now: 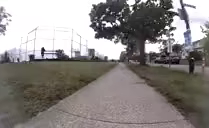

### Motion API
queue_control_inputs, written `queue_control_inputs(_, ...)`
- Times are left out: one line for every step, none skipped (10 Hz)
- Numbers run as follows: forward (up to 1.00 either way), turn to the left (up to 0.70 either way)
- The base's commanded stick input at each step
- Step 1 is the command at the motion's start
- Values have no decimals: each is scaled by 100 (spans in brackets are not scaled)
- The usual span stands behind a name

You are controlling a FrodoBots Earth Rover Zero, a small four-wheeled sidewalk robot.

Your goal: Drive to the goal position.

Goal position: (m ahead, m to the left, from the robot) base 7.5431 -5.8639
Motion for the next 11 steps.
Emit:
queue_control_inputs(70,0)
queue_control_inputs(70,0)
queue_control_inputs(70,0)
queue_control_inputs(70,0)
queue_control_inputs(70,0)
queue_control_inputs(70,0)
queue_control_inputs(70,0)
queue_control_inputs(70,-3)
queue_control_inputs(70,-15)
queue_control_inputs(70,-28)
queue_control_inputs(70,-21)
